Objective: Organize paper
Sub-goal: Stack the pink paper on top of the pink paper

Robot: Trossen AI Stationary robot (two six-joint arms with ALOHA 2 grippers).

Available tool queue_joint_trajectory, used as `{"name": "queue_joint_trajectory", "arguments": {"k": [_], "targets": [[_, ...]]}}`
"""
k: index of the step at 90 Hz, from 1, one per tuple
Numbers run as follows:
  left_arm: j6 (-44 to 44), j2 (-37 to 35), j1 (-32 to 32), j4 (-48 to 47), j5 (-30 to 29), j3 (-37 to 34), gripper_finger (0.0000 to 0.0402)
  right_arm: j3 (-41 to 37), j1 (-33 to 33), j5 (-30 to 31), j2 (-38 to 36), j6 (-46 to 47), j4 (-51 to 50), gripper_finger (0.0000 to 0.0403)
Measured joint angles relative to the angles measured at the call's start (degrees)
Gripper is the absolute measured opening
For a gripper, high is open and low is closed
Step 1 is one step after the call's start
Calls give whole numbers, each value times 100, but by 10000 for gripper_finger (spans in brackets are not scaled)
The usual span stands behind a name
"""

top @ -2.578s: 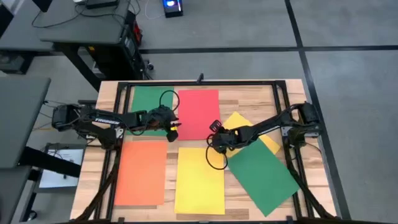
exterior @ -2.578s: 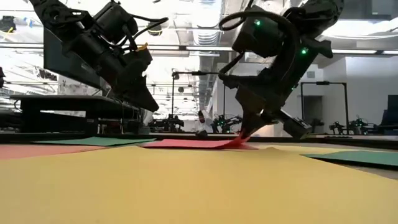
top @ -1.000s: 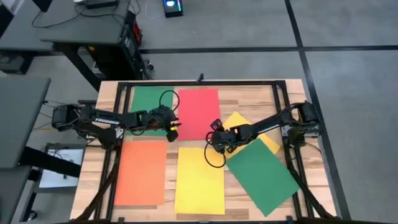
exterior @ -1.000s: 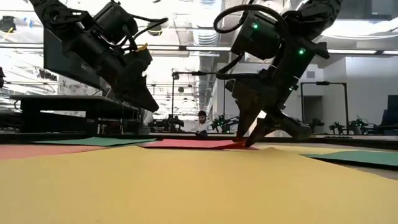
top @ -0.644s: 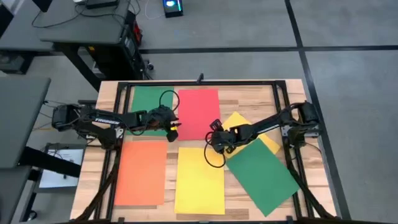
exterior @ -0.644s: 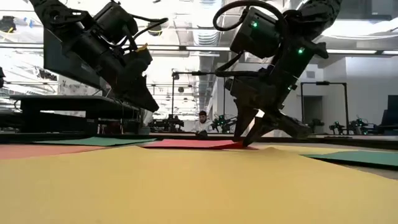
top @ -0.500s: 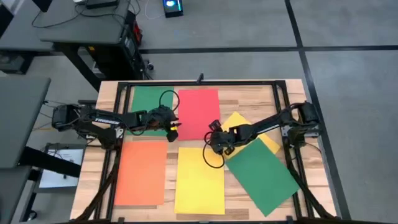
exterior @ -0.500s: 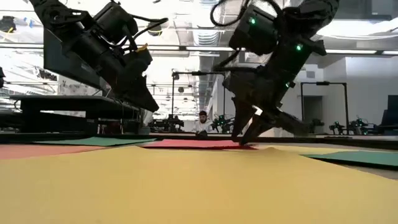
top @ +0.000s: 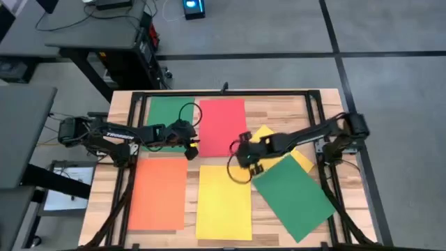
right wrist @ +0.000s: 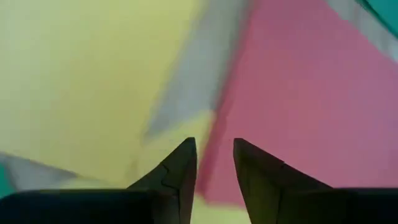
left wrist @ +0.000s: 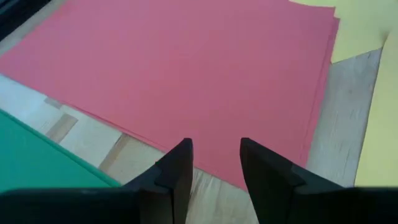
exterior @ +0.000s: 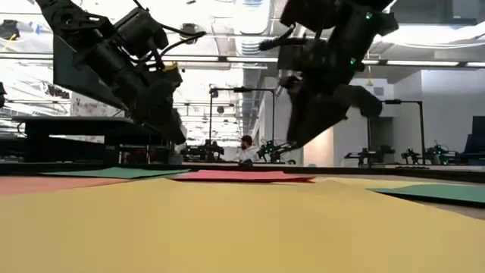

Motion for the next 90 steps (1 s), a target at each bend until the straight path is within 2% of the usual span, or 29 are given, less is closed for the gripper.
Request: {"name": "queue_joint_trajectory", "arguments": {"k": [17, 33, 44, 70, 81, 90], "targets": [[-42, 0, 0, 12, 0, 0, 117, -1206, -919, -188, -972, 517, 745, 56], [-117, 0, 13, -7, -10, 0, 117, -1906, -1607, -416, -1109, 714, 1174, 32], [-141, 0, 57, -11, -50, 0, 117, -1948, -1716, -492, -878, 798, 1278, 5], [-196, 0, 74, -44, -63, 0, 117, -1919, -1623, -731, -346, 1096, 1029, 1], [-189, 0, 74, -112, -62, 0, 117, -1911, -1596, -560, -343, 1513, 541, 0], [-189, 0, 74, -112, -62, 0, 117, -1919, -1602, 89, -437, 1959, -45, 0]]}}
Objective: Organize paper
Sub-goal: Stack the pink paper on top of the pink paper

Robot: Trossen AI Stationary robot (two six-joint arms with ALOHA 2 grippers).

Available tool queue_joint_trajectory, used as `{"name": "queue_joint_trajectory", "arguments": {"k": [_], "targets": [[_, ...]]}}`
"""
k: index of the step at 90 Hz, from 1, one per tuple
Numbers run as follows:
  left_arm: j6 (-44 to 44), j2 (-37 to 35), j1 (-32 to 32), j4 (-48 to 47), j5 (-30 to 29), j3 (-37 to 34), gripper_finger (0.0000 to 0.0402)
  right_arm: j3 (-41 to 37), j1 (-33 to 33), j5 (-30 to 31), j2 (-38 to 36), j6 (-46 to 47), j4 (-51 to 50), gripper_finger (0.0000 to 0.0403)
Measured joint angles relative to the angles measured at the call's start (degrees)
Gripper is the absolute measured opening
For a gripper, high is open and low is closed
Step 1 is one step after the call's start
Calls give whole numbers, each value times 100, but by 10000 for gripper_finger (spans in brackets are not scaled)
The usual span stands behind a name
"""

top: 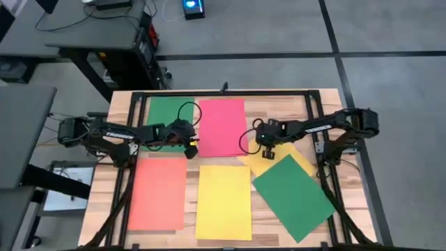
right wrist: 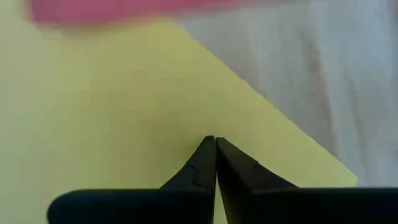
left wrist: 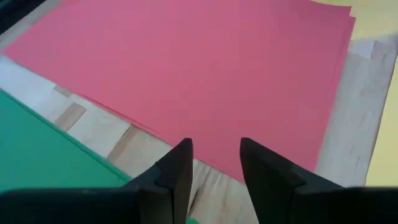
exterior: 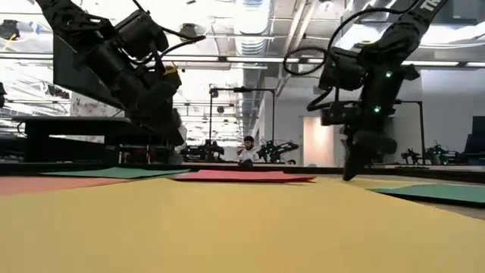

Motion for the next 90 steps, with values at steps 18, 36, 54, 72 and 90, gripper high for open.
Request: {"name": "queue_joint_trajectory", "arguments": {"k": [18, 36, 54, 72, 90], "targets": [[-14, 0, 0, 5, -1, 0, 117, -57, -9, 518, -459, 389, -546, 0], [-17, -2, 0, -37, -1, 0, 117, -40, 373, -93, -1173, 255, 213, 0], [-46, -2, 0, -44, -1, 0, 117, -26, 895, -667, -1027, 317, 974, 0], [-83, -2, 0, -44, -1, 0, 117, -29, 1163, -669, -140, 453, 951, 0], [-85, -2, 0, -104, -5, 0, 117, 35, 1005, -221, 350, 838, 834, 0]]}}
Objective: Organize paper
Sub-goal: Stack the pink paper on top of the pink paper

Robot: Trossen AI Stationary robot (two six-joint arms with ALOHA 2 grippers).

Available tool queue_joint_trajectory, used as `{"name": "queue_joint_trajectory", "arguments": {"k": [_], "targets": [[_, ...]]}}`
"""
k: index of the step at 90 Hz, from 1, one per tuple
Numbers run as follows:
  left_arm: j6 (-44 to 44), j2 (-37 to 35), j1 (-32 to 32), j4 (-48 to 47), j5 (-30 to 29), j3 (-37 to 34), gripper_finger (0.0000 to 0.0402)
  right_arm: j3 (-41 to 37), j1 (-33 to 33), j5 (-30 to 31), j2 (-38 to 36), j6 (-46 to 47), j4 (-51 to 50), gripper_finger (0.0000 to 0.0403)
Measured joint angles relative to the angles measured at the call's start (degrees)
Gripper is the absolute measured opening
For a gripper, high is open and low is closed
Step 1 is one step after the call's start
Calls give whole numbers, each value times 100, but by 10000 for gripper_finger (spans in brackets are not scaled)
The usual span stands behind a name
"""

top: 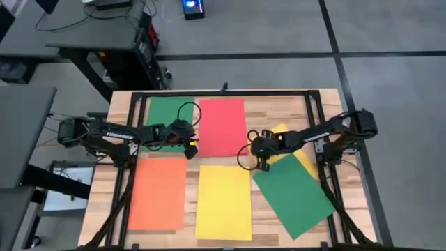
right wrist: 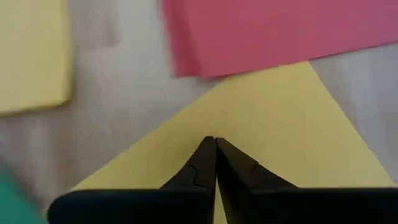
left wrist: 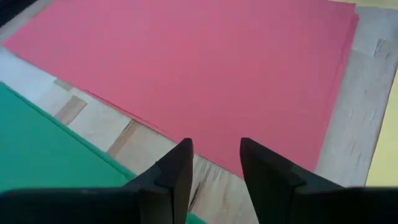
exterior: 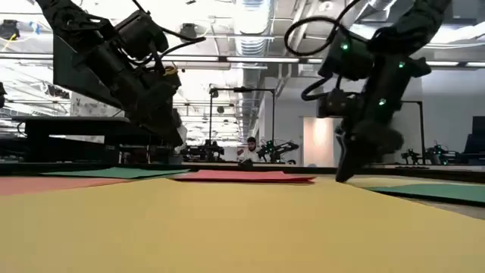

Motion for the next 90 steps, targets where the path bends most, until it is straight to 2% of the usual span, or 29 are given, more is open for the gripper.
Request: {"name": "queue_joint_trajectory", "arguments": {"k": [13, 27, 41, 54, 72, 90], "targets": [[0, -2, 0, -79, 0, 0, 117, -53, -227, 526, -249, 221, -578, 0], [0, -2, 4, -98, -19, 0, 117, -105, -300, 396, -784, 166, -793, 0], [0, -2, 7, -250, -27, 0, 117, -76, -181, -35, -1082, 82, -184, 0], [-90, -2, 7, -451, -31, 0, 117, -68, -79, -196, -936, -125, 468, 0], [-146, -2, 7, -867, -37, 0, 114, -68, -246, -212, -382, -201, 557, 0], [-103, 79, 7, -851, 6, 0, 78, 216, -405, -312, 91, -333, 465, 0]]}}
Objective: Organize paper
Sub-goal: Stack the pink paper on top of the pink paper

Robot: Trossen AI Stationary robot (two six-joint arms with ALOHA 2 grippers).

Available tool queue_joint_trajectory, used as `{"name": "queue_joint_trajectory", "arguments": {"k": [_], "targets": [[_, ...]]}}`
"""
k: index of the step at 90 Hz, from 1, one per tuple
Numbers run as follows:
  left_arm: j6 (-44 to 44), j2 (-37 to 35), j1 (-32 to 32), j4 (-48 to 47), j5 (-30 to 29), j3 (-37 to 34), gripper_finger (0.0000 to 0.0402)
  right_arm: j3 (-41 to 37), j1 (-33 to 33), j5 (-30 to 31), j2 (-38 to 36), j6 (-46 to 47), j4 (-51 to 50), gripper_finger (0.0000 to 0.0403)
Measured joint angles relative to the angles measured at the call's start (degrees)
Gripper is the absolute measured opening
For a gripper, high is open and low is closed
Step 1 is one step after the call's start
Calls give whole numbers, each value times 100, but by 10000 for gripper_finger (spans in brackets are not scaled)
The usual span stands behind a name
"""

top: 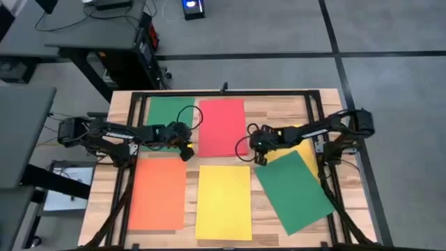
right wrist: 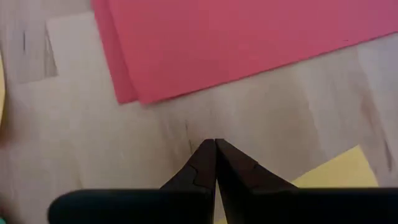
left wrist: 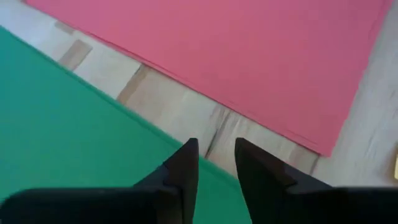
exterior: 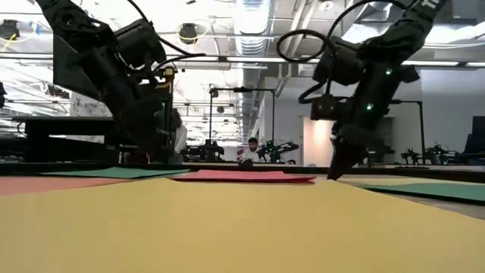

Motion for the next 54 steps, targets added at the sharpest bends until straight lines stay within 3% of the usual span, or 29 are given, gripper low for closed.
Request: {"name": "queue_joint_trajectory", "arguments": {"k": [26, 54], "targets": [[221, 908, 106, -138, 286, 464, 12, 452, -50, -94, 290, -166, -166, 0], [426, 2071, 212, -1192, 435, 1649, 1, 464, -5, -153, 292, -121, -216, 0]]}}
